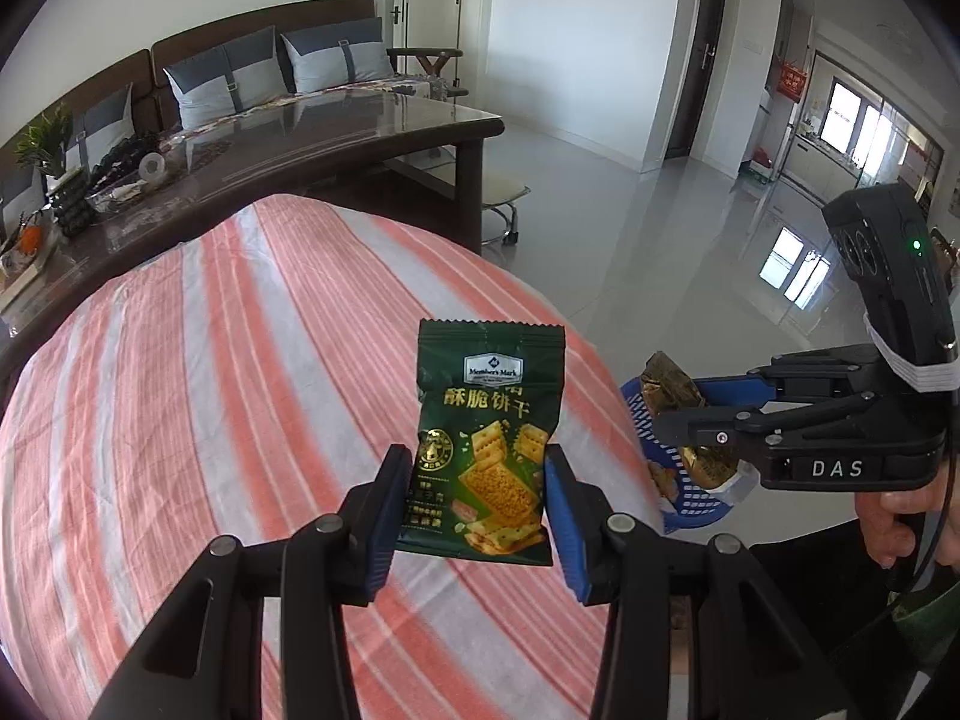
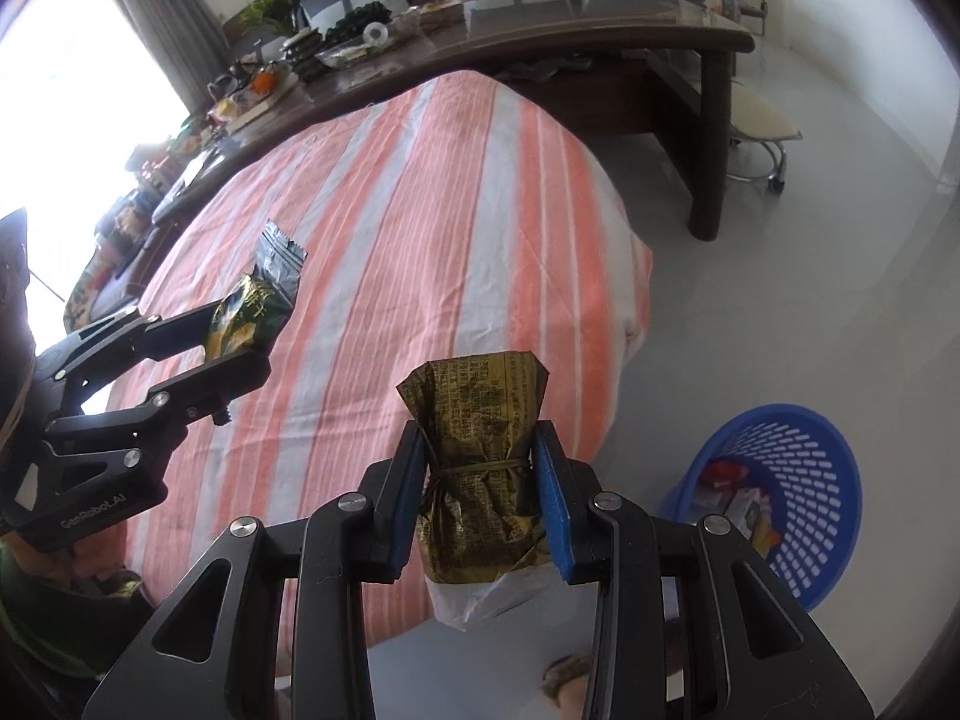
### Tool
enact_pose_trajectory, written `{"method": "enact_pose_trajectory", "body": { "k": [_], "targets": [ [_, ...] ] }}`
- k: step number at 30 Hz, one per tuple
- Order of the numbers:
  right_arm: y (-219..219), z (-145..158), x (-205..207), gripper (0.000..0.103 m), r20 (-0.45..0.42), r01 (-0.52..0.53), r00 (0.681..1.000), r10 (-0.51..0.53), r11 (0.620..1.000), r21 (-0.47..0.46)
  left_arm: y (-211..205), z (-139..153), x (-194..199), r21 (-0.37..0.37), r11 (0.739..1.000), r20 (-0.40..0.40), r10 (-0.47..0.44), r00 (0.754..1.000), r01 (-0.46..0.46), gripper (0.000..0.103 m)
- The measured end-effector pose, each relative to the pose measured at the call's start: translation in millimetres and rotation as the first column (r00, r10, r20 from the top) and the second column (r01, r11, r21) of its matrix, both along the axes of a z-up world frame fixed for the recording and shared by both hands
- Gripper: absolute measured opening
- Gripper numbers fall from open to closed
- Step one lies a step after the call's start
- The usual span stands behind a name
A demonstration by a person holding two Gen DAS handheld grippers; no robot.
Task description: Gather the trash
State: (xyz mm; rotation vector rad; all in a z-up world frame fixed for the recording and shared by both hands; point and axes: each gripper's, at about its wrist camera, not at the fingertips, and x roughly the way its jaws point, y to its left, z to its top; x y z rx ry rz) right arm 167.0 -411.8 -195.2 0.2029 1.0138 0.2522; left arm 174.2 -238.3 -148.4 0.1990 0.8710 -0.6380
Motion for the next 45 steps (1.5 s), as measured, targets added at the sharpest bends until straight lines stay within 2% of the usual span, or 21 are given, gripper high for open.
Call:
{"method": "enact_pose_trajectory", "body": {
  "k": [5,9,13,15,16,17,18,21,22,24,26,27,29,33,36,39,41,42,45],
  "targets": [
    [-71.0,-2.5,-21.3,0.036,-0.001,0.169,0.986,-0.169,0.984,-0.047,-67.2,-4.2,-14.4,-0.055,0.989,-0.061,-0.142,0.988,0.139,0.044],
    [-135.0,-17.7,-37.0,0.036,-0.019,0.318,0.946,-0.323,0.94,-0.125,-141.0,-27.3,-21.2,-0.058,0.974,-0.121,-0.225,0.967,0.219,0.045],
    [-190.9,-50.8,-41.4,0.038,-0.062,0.43,0.896,-0.439,0.895,-0.119,-203.9,-67.2,-9.8,-0.102,0.963,-0.217,-0.264,0.94,0.248,0.047],
    [-215.5,-68.7,-43.8,0.044,-0.076,0.48,0.87,-0.487,0.872,-0.093,-228.6,-85.3,-0.8,-0.148,0.957,-0.249,-0.28,0.927,0.25,0.047],
    [-227.2,-76.5,-45.6,0.047,-0.08,0.501,0.859,-0.505,0.863,-0.068,-239.5,-93.2,4.4,-0.157,0.957,-0.262,-0.28,0.924,0.246,0.052],
    [-238.0,-84.2,-48.3,0.057,-0.085,0.524,0.846,-0.526,0.85,-0.044,-249.0,-100.2,8.5,-0.156,0.959,-0.269,-0.271,0.924,0.236,0.06],
    [-246.8,-89.7,-51.0,0.065,-0.089,0.548,0.831,-0.549,0.835,-0.034,-256.4,-105.4,11.8,-0.154,0.962,-0.269,-0.259,0.928,0.224,0.061],
    [-268.2,-95.9,-63.6,0.069,-0.104,0.597,0.798,-0.594,0.802,0.007,-272.6,-110.2,17.6,-0.135,0.968,-0.252,-0.241,0.937,0.213,0.062],
    [-273.8,-94.3,-68.0,0.073,-0.096,0.612,0.788,-0.608,0.791,0.012,-274.8,-108.4,17.1,-0.127,0.969,-0.241,-0.239,0.941,0.214,0.062],
    [-282.4,-89.6,-79.8,0.096,-0.083,0.647,0.761,-0.644,0.763,0.013,-270.1,-98.7,7.8,-0.118,0.97,-0.199,-0.233,0.952,0.212,0.067],
    [-287.6,-81.7,-93.9,0.102,-0.071,0.681,0.731,-0.679,0.732,0.02,-260.0,-84.6,-3.3,-0.105,0.97,-0.138,-0.231,0.963,0.218,0.084],
    [-287.2,-75.8,-101.7,0.103,-0.064,0.691,0.722,-0.689,0.722,0.02,-254.3,-76.3,-11.0,-0.093,0.97,-0.111,-0.236,0.965,0.226,0.088],
    [-279.2,-62.2,-121.0,0.103,-0.039,0.7,0.714,-0.7,0.714,0.013,-243.2,-63.9,-25.4,-0.065,0.965,-0.079,-0.259,0.963,0.254,0.103],
    [-248.1,-41.9,-160.3,0.103,0.005,0.718,0.696,-0.718,0.695,-0.042,-215.8,-47.9,-49.2,-0.011,0.966,-0.025,-0.257,0.966,0.257,0.103],
    [-221.1,-35.0,-184.2,0.103,0.002,0.714,0.698,-0.716,0.695,-0.087,-198.5,-37.7,-68.3,0.003,0.973,-0.005,-0.232,0.973,0.232,0.103],
    [-199.8,-27.4,-202.3,0.103,-0.008,0.696,0.713,-0.701,0.71,-0.109,-193.7,-28.6,-81.7,0.105,0.983,0.051,-0.157,0.986,0.151,0.103],
    [-188.6,-20.7,-212.3,0.103,0.005,0.692,0.715,-0.699,0.707,-0.144,-195.0,-22.9,-93.4,0.182,0.978,0.119,-0.121,0.985,0.098,0.103],
    [-184.4,-16.3,-217.3,0.103,0.014,0.693,0.714,-0.7,0.703,-0.158,-194.9,-22.6,-97.2,0.196,0.977,0.137,-0.115,0.984,0.087,0.103],
    [-172.4,-3.7,-227.1,0.103,0.043,0.697,0.711,-0.702,0.696,-0.171,-193.1,-20.7,-103.0,0.192,0.978,0.116,-0.109,0.987,0.086,0.103]
  ]
}}
